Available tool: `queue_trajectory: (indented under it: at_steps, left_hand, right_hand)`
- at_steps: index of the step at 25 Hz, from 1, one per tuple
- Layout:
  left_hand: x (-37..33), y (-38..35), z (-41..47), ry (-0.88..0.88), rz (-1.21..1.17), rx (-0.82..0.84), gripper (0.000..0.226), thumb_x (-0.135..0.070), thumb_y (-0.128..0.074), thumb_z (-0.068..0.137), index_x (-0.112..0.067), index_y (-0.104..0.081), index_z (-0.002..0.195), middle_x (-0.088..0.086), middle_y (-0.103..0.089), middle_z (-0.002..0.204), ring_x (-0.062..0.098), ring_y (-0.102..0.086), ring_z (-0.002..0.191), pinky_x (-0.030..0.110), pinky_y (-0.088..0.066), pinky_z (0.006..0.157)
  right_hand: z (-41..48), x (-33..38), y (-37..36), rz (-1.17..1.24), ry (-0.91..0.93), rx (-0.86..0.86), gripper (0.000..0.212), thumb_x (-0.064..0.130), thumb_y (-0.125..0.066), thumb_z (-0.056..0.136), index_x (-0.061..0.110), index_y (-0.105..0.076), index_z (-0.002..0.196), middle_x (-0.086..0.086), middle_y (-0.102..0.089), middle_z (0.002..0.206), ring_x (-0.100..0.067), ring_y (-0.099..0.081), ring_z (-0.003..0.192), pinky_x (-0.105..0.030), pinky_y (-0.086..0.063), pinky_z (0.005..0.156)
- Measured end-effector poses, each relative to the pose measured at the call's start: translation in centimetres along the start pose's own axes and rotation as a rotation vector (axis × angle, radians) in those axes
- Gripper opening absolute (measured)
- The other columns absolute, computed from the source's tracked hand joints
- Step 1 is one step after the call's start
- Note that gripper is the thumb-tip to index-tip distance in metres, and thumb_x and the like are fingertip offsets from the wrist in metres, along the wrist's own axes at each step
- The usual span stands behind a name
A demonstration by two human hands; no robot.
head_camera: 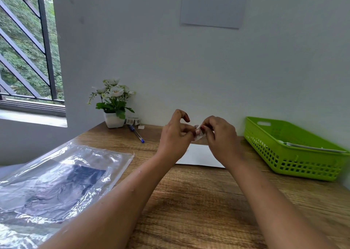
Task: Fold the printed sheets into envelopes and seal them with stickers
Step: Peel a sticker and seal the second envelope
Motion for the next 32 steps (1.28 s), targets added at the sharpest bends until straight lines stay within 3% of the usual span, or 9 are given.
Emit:
queue_trajectory:
  at_steps: [9, 11, 14, 16, 19, 22, 26, 32]
  left_hand:
    - [0.1, -0.2, 0.1, -0.009, 0.050, 0.010, 0.028, -0.007, -0.064, 0.086, -0.021, -0.041, 0.094, -0.009, -0.069, 0.077, 0.011, -0.066, 0.065, 0.031, -0.054, 0.065]
    - [0.2, -0.1, 0.1, -0.013, 0.050, 0.014, 0.027, -0.009, -0.065, 0.087, -0.020, -0.041, 0.094, -0.010, -0.068, 0.075, 0.008, -0.065, 0.063, 0.031, -0.054, 0.064]
    - [0.5, 0.2, 0.2, 0.005, 0.022, 0.008, 0.026, -0.009, -0.065, 0.087, -0.019, -0.042, 0.095, -0.009, -0.069, 0.076, 0.014, -0.067, 0.069, 0.034, -0.055, 0.065]
    - [0.7, 0.3, 0.3, 0.019, -0.006, 0.025, 0.027, -0.011, -0.066, 0.087, -0.018, -0.043, 0.098, -0.006, -0.071, 0.079, 0.015, -0.067, 0.072, 0.036, -0.055, 0.070]
    - [0.9, 0.1, 0.2, 0.051, -0.054, 0.097, 0.036, -0.011, -0.071, 0.082, -0.024, -0.046, 0.104, -0.003, -0.072, 0.091, 0.010, -0.066, 0.081, 0.022, -0.054, 0.075]
    - [1.0, -0.1, 0.1, 0.062, -0.048, 0.125, 0.049, -0.009, -0.076, 0.076, -0.031, -0.046, 0.108, -0.008, -0.070, 0.094, -0.002, -0.062, 0.088, 0.002, -0.045, 0.063]
    - [1.0, -0.3, 0.2, 0.017, 0.022, 0.133, 0.042, -0.016, -0.073, 0.081, -0.031, -0.046, 0.110, -0.007, -0.071, 0.094, -0.008, -0.061, 0.080, 0.006, -0.046, 0.064]
    - [1.4, -0.4, 0.3, -0.028, 0.139, 0.194, 0.030, -0.022, -0.068, 0.086, -0.028, -0.047, 0.105, -0.004, -0.071, 0.093, 0.007, -0.064, 0.088, 0.017, -0.044, 0.068]
  right_hand:
    - [0.0, -0.3, -0.4, 0.005, -0.001, 0.144, 0.011, 0.008, -0.042, 0.096, 0.013, -0.050, 0.091, -0.002, -0.053, 0.091, -0.018, -0.047, 0.082, -0.026, -0.030, 0.065]
    - [0.1, -0.5, -0.4, 0.046, -0.024, 0.152, 0.011, 0.007, -0.044, 0.095, 0.012, -0.053, 0.091, -0.002, -0.056, 0.090, -0.018, -0.050, 0.082, -0.025, -0.034, 0.064]
    - [0.1, -1.0, -0.2, 0.233, -0.131, 0.119, 0.017, 0.009, -0.053, 0.093, 0.012, -0.060, 0.109, -0.002, -0.066, 0.091, -0.016, -0.061, 0.086, -0.025, -0.048, 0.075]
    - [-0.1, -1.2, -0.3, 0.311, -0.184, 0.122, 0.024, 0.013, -0.062, 0.089, 0.015, -0.065, 0.113, 0.001, -0.069, 0.091, -0.010, -0.064, 0.088, -0.014, -0.048, 0.076]
    - [-0.1, -1.1, 0.1, 0.340, -0.193, 0.036, 0.009, 0.010, -0.068, 0.084, 0.016, -0.073, 0.090, 0.004, -0.070, 0.084, -0.003, -0.064, 0.082, -0.002, -0.043, 0.070]
    - [0.0, -0.9, 0.5, 0.311, -0.170, -0.022, 0.013, 0.006, -0.065, 0.085, 0.016, -0.069, 0.079, 0.005, -0.068, 0.077, 0.002, -0.061, 0.077, -0.001, -0.041, 0.065]
    - [0.0, -1.2, 0.2, 0.226, -0.147, 0.007, 0.009, 0.006, -0.058, 0.089, 0.010, -0.065, 0.085, -0.002, -0.067, 0.082, -0.013, -0.060, 0.077, -0.010, -0.041, 0.062]
    - [-0.2, -1.3, -0.4, 0.083, -0.104, 0.089, 0.012, 0.007, -0.049, 0.094, 0.009, -0.061, 0.092, 0.001, -0.061, 0.085, -0.015, -0.054, 0.078, -0.013, -0.035, 0.060]
Point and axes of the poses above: each hand's wrist, its own z-axis towards the middle knuckle, its own y-axis out of the back of the hand, x = y × z, the point moved 5 cm from there along z, towards the middle knuckle
